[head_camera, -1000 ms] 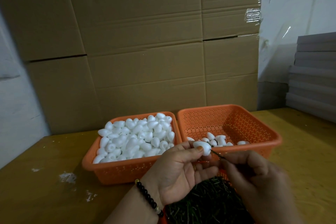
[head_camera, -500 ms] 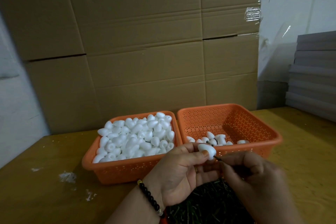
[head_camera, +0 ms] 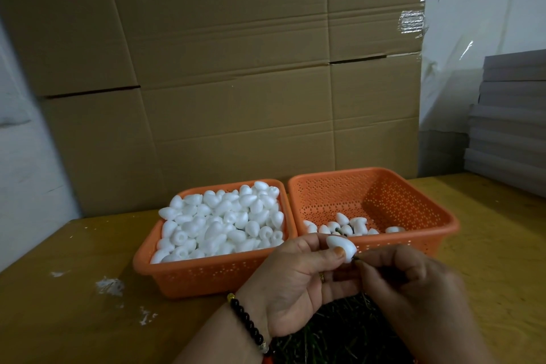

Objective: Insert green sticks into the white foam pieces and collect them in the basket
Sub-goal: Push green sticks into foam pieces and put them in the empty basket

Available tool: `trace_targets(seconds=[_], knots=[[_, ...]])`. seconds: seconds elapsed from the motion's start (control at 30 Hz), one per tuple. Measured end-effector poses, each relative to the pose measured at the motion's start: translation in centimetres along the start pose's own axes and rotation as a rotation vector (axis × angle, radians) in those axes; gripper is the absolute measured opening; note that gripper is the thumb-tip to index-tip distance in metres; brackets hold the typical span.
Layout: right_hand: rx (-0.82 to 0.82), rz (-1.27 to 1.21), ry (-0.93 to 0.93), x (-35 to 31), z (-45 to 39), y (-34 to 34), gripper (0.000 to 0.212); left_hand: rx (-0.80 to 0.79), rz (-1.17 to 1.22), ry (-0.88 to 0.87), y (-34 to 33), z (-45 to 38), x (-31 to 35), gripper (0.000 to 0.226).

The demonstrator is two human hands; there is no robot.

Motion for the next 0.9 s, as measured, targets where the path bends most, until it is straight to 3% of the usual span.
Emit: trace_targets(seconds=[0.17,0.9], knots=[[0.016,-0.024,-0.016,-0.3,-0.2,0.0,0.008,-0.011,0.0,-0.006,0.0,-0.1,0.0,0.023],[-0.002,-0.041,-0.073,0.8,0.0,-0.5,0.01,0.02,0.0,0.0,0.1,-0.2,-0.3,0.033]])
Point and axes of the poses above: each hand's wrist, its own z-axis away from the middle knuckle, its own y-axis out of the back of the hand, x = y × z, the point moved 5 cm from there along -z, towards the middle knuckle, and after that the axes turned 5 degrees about x, right-handed, at the moved point
